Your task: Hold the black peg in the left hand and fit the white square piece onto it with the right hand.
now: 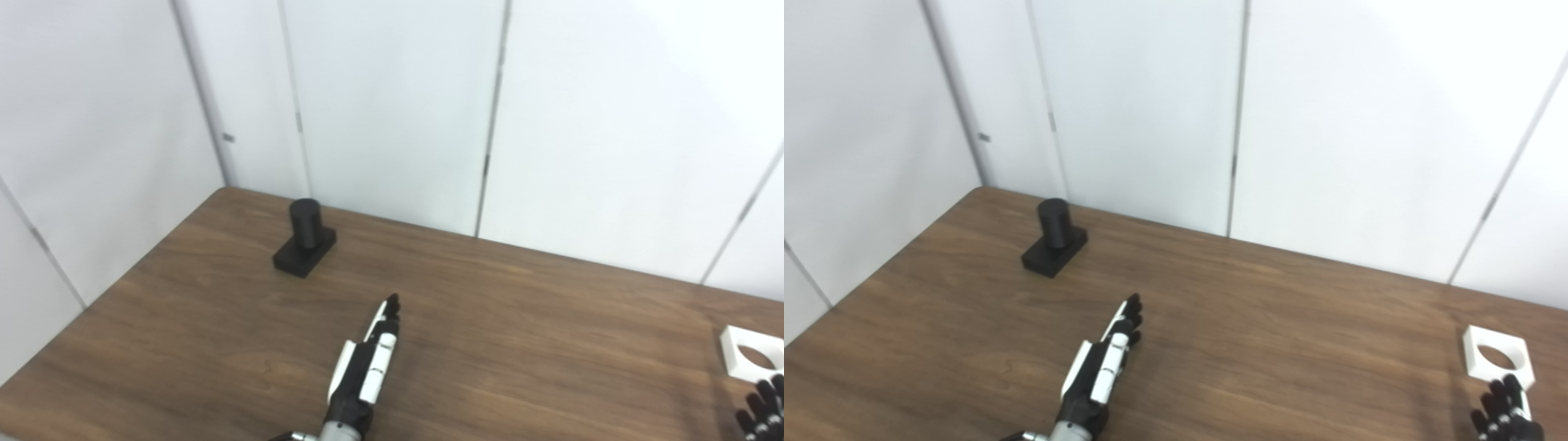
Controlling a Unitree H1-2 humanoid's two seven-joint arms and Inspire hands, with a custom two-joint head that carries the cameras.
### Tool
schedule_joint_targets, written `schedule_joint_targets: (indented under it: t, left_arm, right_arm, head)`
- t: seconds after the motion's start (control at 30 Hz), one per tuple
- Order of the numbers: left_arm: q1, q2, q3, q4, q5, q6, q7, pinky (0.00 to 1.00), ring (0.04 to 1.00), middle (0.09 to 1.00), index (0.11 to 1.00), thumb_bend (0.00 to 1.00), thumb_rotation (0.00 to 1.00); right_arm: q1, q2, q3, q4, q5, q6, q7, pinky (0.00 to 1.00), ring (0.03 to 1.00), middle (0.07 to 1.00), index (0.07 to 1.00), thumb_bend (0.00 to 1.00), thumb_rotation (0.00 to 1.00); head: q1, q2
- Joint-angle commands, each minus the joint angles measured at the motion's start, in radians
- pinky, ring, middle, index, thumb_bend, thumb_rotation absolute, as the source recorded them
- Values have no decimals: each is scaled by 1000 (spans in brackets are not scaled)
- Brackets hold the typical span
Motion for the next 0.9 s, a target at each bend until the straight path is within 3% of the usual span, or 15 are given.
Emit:
schedule_joint_targets:
  t: [0.0, 0.27, 0.4, 0.5, 0.53, 0.57, 0.63, 0.73, 0.8, 0.87]
  left_arm:
    - [13, -18, -14, 50, 8, -37, 10, 968, 995, 1000, 1000, 466, 1000]
    - [18, -13, -16, 29, 32, -13, 9, 998, 1000, 1000, 1000, 508, 1000]
    - [27, 2, -20, 8, 115, 15, 32, 988, 997, 1000, 1000, 475, 980]
    - [40, 13, -12, -43, 178, 59, 49, 971, 987, 1000, 1000, 434, 768]
    - [42, 16, -5, -70, 197, 77, 55, 952, 976, 997, 993, 458, 622]
    - [40, 20, 5, -101, 228, 90, 68, 943, 972, 995, 991, 469, 579]
    - [34, 28, 25, -144, 273, 104, 86, 918, 957, 987, 976, 548, 393]
    - [-7, 58, 85, -186, 325, 137, 114, 971, 970, 980, 947, 659, 275]
    - [-45, 84, 134, -194, 357, 181, 129, 991, 973, 972, 939, 701, 274]
    - [-80, 111, 172, -190, 379, 227, 139, 980, 967, 972, 941, 673, 334]
  right_arm:
    - [32, -7, -4, 63, -1, -4, 1, 1000, 1000, 988, 1000, 668, 1000]
    - [36, -5, -5, 50, 3, 2, 0, 1000, 1000, 985, 1000, 677, 1000]
    - [43, 1, -10, 48, 8, -6, -1, 1000, 1000, 980, 1000, 656, 1000]
    - [50, 2, -15, 44, 18, 0, -1, 1000, 1000, 979, 1000, 669, 1000]
    - [52, 3, -15, 41, 19, 4, -2, 1000, 1000, 982, 1000, 679, 1000]
    - [53, 3, -17, 40, 17, 3, -4, 1000, 1000, 983, 1000, 680, 1000]
    - [54, 5, -17, 39, 12, 0, -8, 1000, 1000, 973, 1000, 692, 1000]
    - [54, 6, -13, 39, 0, -8, -10, 1000, 996, 969, 1000, 666, 1000]
    - [56, 5, -10, 39, -2, -8, -7, 1000, 994, 968, 1000, 645, 1000]
    - [57, 3, -6, 39, -8, -6, -4, 1000, 999, 975, 1000, 636, 953]
  head:
    - [1, 1]
    - [-16, 5]
    - [-25, 2]
    - [-32, 6]
    - [-34, 6]
    - [-37, 8]
    - [-40, 11]
    - [-39, 12]
    - [-32, 11]
    - [-27, 11]
